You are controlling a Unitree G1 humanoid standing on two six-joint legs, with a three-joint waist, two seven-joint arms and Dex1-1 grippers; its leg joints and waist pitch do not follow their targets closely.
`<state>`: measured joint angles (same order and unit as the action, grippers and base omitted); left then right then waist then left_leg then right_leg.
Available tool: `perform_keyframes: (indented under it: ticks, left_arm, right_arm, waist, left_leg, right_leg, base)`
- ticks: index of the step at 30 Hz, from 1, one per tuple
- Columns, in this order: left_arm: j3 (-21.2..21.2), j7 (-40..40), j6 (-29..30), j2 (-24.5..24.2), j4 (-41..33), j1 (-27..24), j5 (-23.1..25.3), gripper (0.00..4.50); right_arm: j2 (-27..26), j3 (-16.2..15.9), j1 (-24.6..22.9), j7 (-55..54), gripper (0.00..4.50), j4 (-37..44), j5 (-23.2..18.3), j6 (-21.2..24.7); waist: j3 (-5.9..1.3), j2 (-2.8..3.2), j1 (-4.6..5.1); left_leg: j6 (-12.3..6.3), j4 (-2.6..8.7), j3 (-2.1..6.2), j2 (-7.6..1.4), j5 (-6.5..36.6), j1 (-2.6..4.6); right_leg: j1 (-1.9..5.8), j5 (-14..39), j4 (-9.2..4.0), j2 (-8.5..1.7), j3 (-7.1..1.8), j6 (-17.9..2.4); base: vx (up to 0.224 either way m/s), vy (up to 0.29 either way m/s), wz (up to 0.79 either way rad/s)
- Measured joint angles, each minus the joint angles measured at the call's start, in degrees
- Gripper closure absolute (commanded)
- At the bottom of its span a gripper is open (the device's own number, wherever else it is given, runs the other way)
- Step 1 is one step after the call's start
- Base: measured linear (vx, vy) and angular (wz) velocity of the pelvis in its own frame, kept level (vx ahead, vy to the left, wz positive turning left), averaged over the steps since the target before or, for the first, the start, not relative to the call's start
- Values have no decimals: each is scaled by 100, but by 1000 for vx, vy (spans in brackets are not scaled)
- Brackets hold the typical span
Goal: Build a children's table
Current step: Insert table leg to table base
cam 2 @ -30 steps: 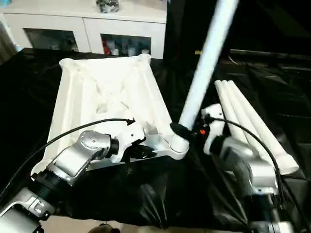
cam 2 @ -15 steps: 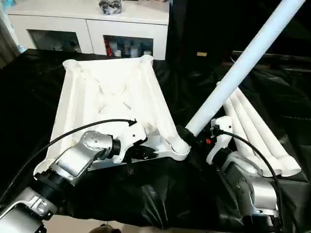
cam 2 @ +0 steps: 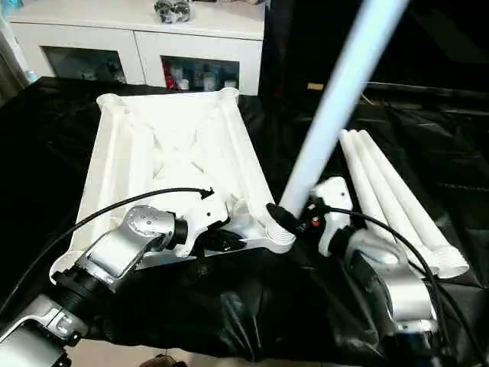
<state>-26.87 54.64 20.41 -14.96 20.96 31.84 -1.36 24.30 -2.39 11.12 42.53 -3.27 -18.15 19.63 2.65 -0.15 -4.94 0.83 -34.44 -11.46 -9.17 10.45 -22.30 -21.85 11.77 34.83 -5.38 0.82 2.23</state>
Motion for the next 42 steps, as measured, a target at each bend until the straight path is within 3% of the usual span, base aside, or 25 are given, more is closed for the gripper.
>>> perform_keyframes:
  ticks: [7,15,27,31,38,42]
  left_arm:
    - [-8,110,-63,-67,-2,-15,13,450]
    - [-10,941,-665,-518,23,-50,-79,450]
    - [17,1317,-827,-605,586,300,-80,450]
    - [176,752,-489,-379,671,362,-1,450]
    - [591,-997,654,476,444,284,168,450]
    - [752,-1879,991,958,384,241,323,450]
  right_arm:
    - [145,-83,91,408,262,-234,49,-245]
    - [184,-281,79,1199,262,-343,-24,-708]
    - [90,-366,176,1411,262,-643,-20,-1072]
    - [-274,-282,499,832,262,-1157,106,-1157]
    - [-999,45,1601,-727,262,-2748,327,-1299]
    - [-1199,132,2027,-1300,262,-3340,521,-1425]
  waist:
    - [-16,-19,-2]
    - [-18,0,-6]
    - [-9,17,-6]
    - [-2,7,24]
    - [8,-8,309]
    - [10,-14,336]
  left_leg:
    - [1,8,0,0,0,3]
    - [3,27,0,-5,1,5]
    - [4,28,0,-4,1,13]
    - [7,27,-1,-4,-1,22]
    - [9,26,13,-3,-2,24]
    - [8,26,16,-4,-2,23]
  right_leg:
    - [0,-3,-1,0,0,-5]
    - [-2,1,-4,8,3,-14]
    - [5,-5,-8,7,3,-26]
    - [-1,-11,-6,6,2,-36]
    - [-27,-9,-50,1,15,-32]
    - [-38,-17,-82,2,21,-45]
  base:
    - [0,0,0]
    - [0,0,0]
    - [0,0,0]
    - [0,0,0]
    - [0,0,0]
    - [0,0,0]
